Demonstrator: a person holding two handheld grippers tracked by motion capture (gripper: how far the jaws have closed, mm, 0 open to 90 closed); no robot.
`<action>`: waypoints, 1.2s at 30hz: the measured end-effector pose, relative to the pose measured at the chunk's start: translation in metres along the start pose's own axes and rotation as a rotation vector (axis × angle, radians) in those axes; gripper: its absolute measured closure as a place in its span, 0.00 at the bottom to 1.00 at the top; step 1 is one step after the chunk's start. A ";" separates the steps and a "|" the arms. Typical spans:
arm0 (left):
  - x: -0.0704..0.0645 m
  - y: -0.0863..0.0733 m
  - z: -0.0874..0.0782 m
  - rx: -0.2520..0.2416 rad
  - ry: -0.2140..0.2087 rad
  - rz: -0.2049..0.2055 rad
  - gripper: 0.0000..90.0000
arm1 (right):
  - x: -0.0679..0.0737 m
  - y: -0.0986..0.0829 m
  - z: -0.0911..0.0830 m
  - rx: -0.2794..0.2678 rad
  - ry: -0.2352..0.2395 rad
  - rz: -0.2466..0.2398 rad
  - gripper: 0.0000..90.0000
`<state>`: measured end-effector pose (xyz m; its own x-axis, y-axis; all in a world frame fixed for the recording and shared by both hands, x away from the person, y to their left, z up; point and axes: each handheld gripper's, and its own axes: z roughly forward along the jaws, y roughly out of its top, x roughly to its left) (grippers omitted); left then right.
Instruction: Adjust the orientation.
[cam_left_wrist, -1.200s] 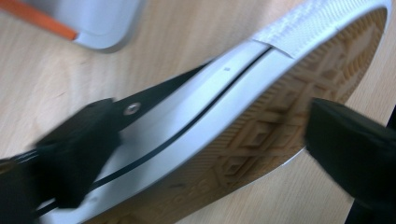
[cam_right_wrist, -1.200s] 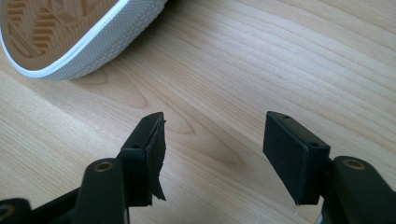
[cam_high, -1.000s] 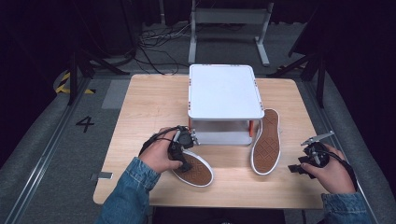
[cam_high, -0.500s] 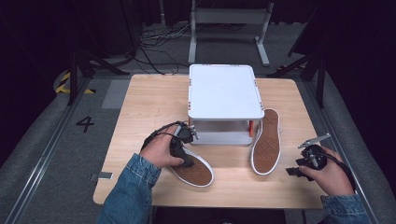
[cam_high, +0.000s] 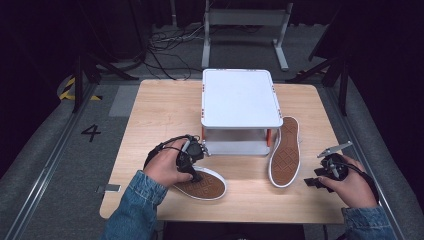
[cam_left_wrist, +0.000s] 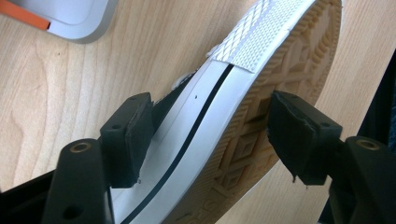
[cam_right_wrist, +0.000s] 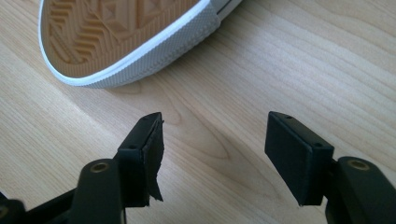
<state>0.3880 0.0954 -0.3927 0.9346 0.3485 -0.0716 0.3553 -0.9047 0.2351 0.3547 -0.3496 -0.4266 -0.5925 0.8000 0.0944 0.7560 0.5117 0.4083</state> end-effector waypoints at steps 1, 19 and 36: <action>0.001 -0.001 0.000 -0.010 -0.006 -0.003 0.38 | 0.000 0.000 0.000 -0.003 -0.002 -0.004 0.43; 0.019 -0.008 -0.021 -0.187 0.118 -0.213 0.42 | -0.001 -0.001 0.003 -0.006 -0.006 0.005 0.41; -0.009 -0.032 -0.004 0.049 -0.232 -0.244 0.88 | 0.006 0.019 0.010 -0.009 0.007 -0.048 0.40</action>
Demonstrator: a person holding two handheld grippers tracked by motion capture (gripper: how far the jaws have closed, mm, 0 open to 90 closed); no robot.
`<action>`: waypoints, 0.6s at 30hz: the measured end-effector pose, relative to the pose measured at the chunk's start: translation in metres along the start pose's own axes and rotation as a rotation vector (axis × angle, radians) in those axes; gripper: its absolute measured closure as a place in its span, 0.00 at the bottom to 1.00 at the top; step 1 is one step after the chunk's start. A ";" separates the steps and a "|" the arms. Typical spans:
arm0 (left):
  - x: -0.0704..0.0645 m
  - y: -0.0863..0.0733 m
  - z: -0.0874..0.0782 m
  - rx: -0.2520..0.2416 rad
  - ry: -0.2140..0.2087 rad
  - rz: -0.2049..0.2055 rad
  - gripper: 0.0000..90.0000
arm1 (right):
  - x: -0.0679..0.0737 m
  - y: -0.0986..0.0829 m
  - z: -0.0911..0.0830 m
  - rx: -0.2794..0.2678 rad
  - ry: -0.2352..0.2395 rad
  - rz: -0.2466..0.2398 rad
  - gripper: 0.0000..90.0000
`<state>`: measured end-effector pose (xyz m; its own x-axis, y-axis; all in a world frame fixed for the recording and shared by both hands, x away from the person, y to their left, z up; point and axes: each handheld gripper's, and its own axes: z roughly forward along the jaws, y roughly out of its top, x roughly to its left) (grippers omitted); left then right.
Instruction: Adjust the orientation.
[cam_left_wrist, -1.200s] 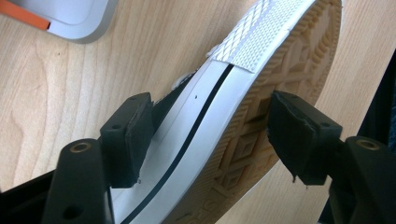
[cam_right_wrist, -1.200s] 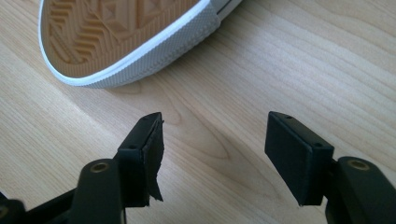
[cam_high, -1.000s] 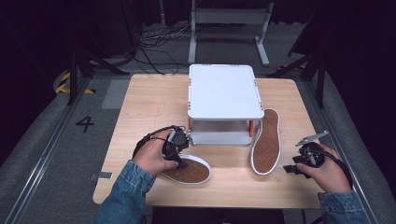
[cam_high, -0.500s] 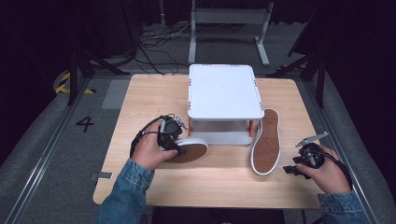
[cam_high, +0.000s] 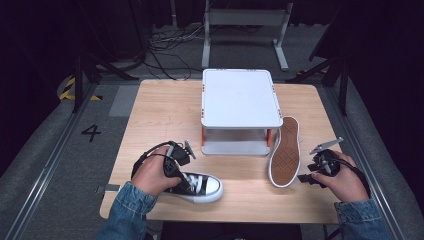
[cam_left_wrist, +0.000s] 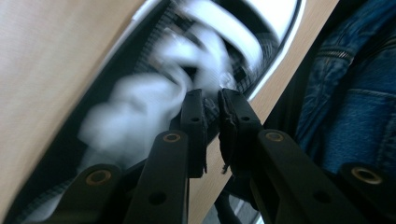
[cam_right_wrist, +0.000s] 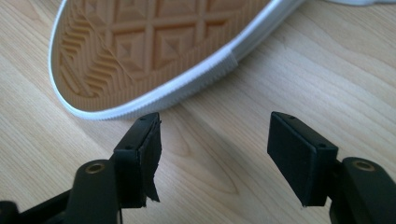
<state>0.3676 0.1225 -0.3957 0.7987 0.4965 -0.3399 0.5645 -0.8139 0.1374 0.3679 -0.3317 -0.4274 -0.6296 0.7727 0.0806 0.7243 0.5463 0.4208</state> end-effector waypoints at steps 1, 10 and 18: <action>0.000 0.000 0.001 0.002 0.002 -0.003 0.86 | 0.000 0.001 0.000 0.007 0.000 -0.007 0.40; -0.004 -0.016 -0.031 -0.169 0.055 0.002 0.46 | -0.003 0.001 -0.002 0.002 0.011 -0.009 0.39; 0.012 -0.037 -0.042 -0.128 0.150 -0.041 0.41 | -0.006 -0.004 -0.007 -0.005 0.000 0.009 0.39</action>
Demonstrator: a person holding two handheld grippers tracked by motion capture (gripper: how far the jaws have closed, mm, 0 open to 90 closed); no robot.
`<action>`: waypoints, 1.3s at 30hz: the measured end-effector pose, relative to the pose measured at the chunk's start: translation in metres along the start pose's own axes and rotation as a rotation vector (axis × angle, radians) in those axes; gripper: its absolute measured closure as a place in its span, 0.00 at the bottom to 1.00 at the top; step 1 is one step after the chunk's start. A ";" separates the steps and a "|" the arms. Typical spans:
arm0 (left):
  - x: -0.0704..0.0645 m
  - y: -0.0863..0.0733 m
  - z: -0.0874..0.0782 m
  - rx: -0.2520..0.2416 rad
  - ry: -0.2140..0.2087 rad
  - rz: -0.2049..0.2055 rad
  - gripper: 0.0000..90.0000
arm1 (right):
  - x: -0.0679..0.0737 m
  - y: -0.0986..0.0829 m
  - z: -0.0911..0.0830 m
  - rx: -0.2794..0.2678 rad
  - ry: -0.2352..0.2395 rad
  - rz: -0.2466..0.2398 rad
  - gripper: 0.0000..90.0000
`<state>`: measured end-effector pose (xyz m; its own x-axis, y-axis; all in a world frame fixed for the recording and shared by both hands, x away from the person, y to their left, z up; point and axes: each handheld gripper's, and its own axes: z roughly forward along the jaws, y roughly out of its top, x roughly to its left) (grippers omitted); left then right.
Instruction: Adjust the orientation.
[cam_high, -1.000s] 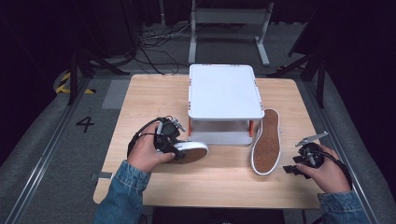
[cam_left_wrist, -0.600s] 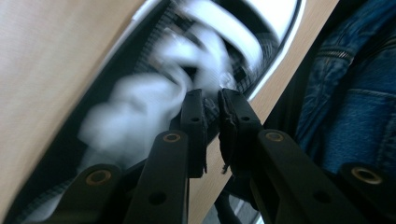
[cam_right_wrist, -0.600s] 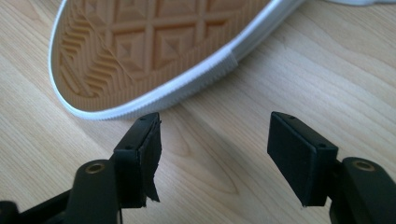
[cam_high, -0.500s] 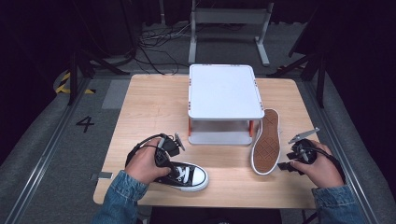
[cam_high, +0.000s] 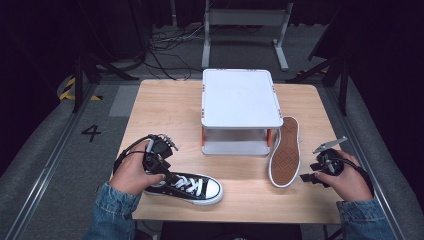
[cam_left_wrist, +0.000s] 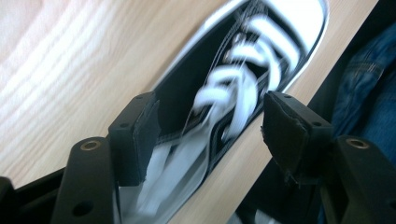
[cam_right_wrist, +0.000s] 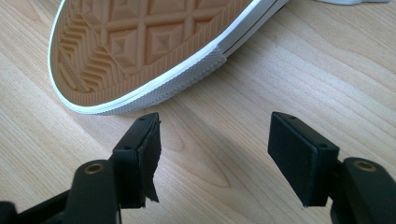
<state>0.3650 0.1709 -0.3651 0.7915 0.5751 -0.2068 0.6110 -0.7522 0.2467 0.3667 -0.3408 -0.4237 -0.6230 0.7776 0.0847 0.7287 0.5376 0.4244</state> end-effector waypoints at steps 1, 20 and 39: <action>0.002 -0.003 0.000 0.017 0.015 -0.005 0.41 | 0.000 0.000 0.000 0.000 -0.001 0.000 0.40; 0.005 0.020 0.032 0.116 -0.021 -0.096 0.87 | -0.001 -0.006 -0.002 0.001 0.000 0.002 0.40; 0.057 -0.005 0.002 -0.318 0.078 -0.471 0.91 | -0.001 -0.011 0.001 0.009 -0.001 0.014 0.40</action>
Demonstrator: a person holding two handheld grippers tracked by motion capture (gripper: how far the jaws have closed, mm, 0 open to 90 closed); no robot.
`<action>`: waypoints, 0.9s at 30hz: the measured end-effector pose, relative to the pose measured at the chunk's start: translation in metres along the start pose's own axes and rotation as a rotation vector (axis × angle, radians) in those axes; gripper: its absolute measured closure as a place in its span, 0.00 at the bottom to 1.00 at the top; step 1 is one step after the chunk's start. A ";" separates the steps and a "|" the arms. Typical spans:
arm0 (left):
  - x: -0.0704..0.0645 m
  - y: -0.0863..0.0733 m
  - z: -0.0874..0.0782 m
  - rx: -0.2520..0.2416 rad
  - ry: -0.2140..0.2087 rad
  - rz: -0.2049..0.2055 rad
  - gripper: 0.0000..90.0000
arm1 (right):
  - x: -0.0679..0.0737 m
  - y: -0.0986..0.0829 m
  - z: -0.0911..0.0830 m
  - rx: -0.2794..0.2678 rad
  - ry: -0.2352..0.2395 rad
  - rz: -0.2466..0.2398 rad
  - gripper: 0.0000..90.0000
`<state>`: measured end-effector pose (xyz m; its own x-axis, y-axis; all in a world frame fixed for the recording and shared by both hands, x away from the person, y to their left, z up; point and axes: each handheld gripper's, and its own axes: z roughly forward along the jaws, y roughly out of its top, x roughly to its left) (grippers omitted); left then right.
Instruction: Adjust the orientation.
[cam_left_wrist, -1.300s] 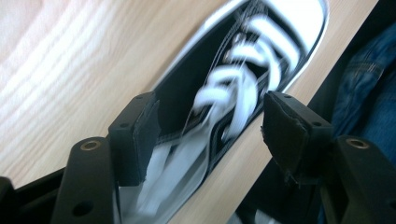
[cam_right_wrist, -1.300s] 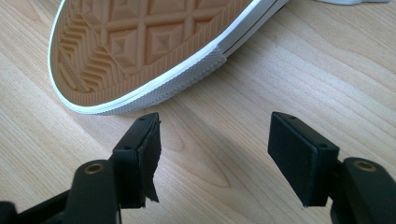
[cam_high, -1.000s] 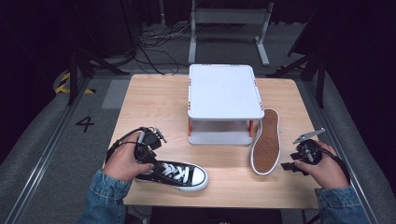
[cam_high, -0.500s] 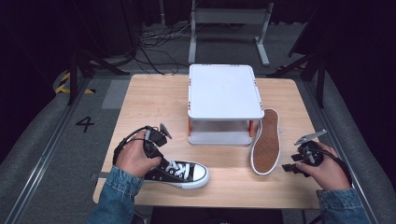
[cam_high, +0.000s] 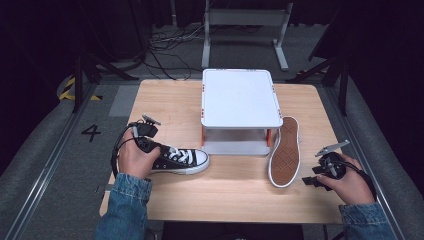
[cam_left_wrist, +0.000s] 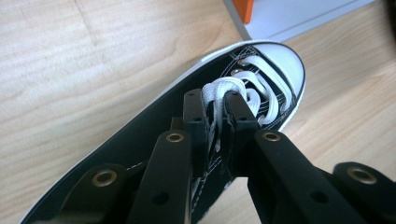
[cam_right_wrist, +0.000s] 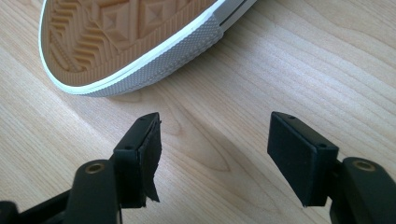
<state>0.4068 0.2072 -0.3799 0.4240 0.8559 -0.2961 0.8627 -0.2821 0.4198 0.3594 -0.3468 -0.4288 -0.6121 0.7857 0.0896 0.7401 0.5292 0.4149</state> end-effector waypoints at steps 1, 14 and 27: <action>0.000 -0.001 0.002 0.024 -0.001 -0.009 0.91 | 0.000 0.000 0.000 -0.002 -0.001 -0.004 0.40; -0.032 -0.019 0.001 0.309 -0.055 0.127 0.87 | 0.000 0.012 0.001 -0.015 -0.002 -0.027 0.39; -0.022 -0.015 0.020 0.324 -0.055 0.114 0.82 | 0.002 0.015 0.005 -0.011 0.012 -0.047 0.39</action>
<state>0.3899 0.1835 -0.3972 0.5296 0.7886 -0.3125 0.8477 -0.5053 0.1615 0.3701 -0.3356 -0.4268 -0.6495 0.7561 0.0803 0.7072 0.5619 0.4291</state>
